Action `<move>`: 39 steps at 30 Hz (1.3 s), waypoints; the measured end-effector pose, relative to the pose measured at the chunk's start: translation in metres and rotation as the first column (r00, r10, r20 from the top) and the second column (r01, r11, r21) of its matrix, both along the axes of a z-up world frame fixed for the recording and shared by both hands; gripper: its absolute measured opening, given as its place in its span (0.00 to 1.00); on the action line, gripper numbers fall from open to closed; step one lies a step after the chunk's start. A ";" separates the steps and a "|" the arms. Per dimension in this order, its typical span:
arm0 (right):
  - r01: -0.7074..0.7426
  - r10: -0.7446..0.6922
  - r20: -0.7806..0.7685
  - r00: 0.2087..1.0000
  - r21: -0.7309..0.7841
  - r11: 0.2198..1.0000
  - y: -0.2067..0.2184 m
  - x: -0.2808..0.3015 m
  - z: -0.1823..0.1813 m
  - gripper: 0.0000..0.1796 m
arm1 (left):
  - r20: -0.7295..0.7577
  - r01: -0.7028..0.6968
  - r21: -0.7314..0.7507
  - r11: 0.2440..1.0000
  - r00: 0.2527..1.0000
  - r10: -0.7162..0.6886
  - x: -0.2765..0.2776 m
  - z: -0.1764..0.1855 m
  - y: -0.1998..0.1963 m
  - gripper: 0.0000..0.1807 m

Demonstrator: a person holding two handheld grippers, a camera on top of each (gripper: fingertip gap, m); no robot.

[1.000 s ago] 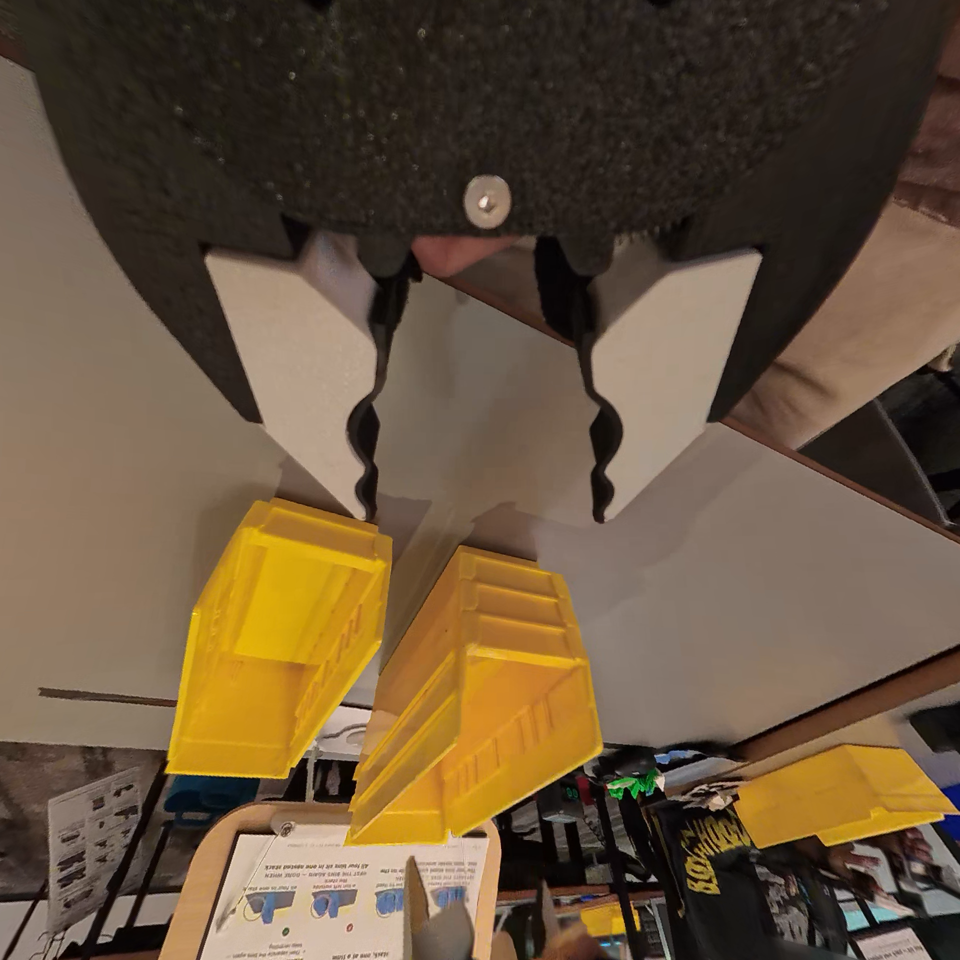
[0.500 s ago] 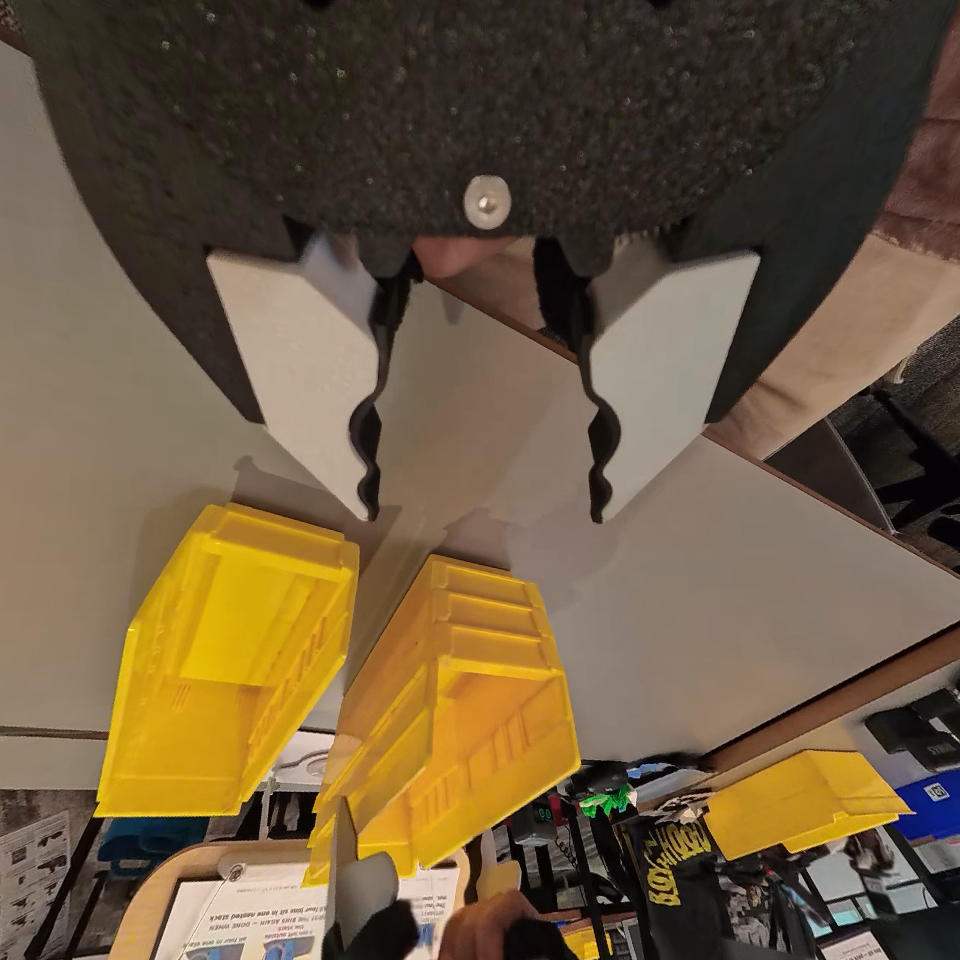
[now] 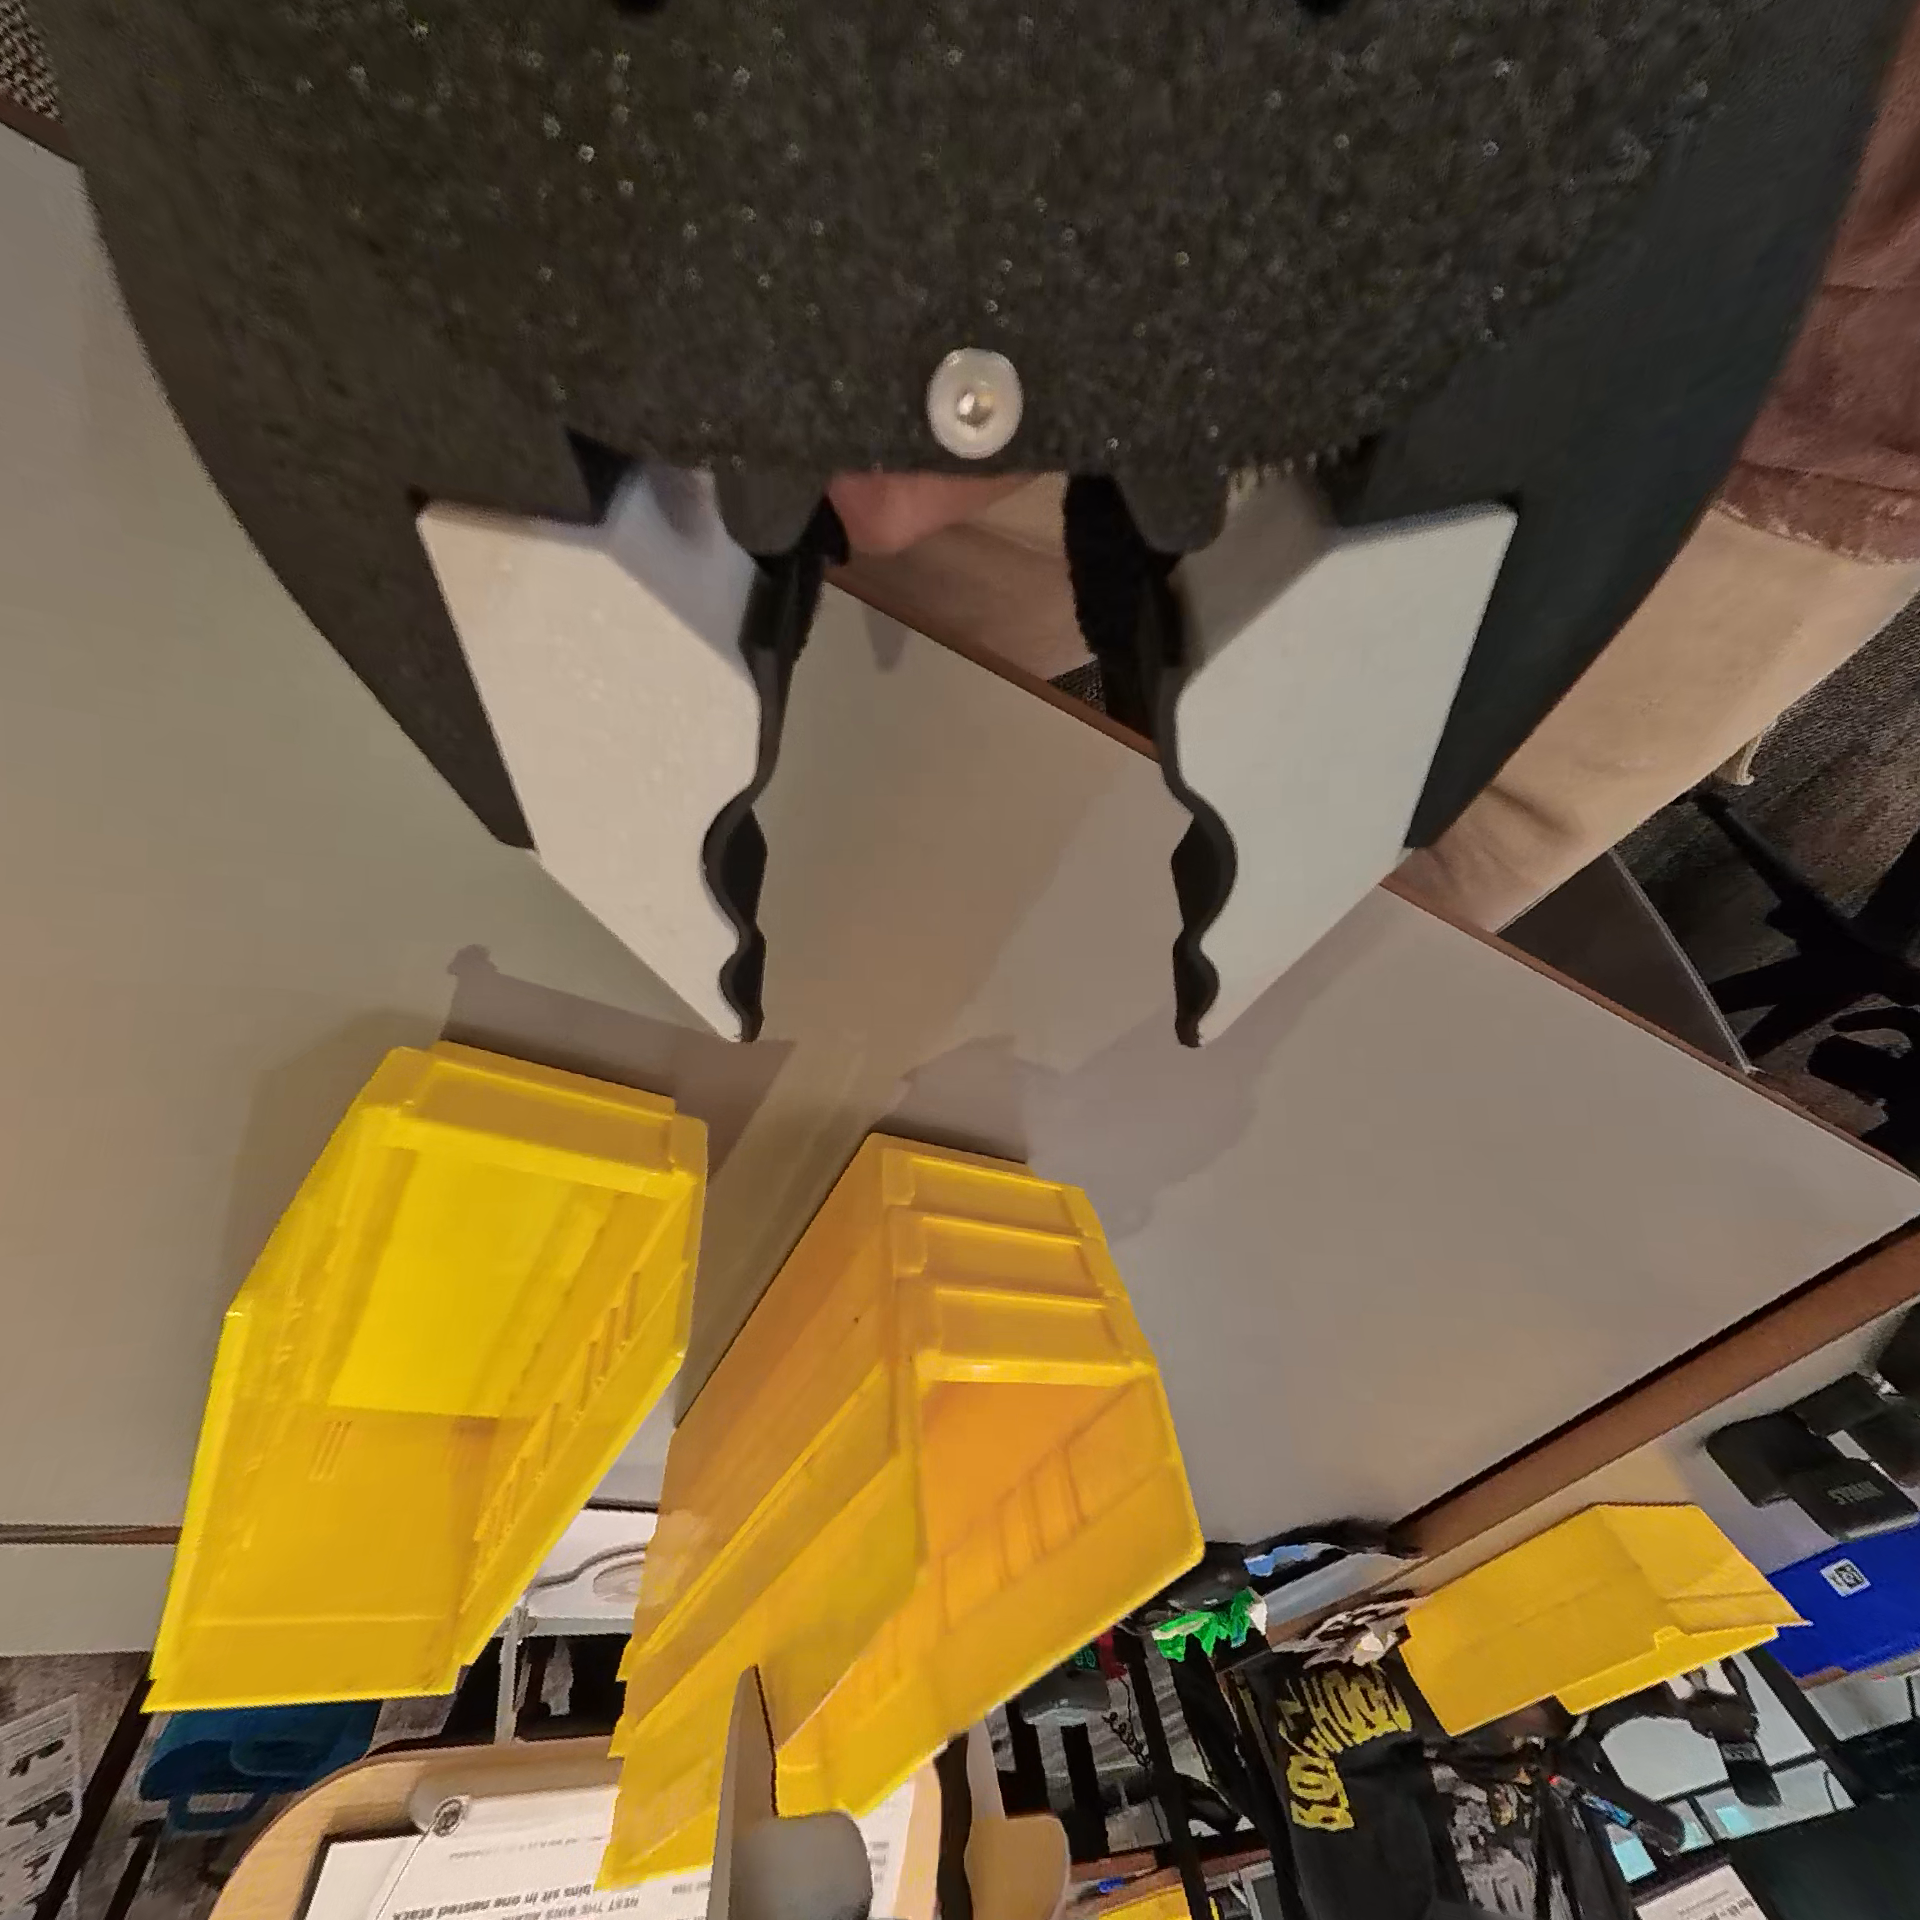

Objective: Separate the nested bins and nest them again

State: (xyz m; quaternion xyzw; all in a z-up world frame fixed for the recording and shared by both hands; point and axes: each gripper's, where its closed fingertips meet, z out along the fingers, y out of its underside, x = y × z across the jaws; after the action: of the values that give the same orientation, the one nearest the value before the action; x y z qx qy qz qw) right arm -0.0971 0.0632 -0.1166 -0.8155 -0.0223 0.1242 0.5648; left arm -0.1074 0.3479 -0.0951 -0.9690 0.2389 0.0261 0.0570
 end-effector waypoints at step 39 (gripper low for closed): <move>-0.038 0.040 0.045 0.998 -0.055 0.998 0.001 -0.013 -0.017 0.44 | -0.132 -0.042 0.104 0.994 0.990 0.056 -0.157 0.016 0.056 0.51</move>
State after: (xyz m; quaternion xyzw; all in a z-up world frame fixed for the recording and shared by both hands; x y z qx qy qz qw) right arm -0.1098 0.0637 -0.1331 -0.8325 -0.0480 0.1169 0.5395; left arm -0.2644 0.4043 -0.0787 -0.9665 0.2168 0.1049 0.0889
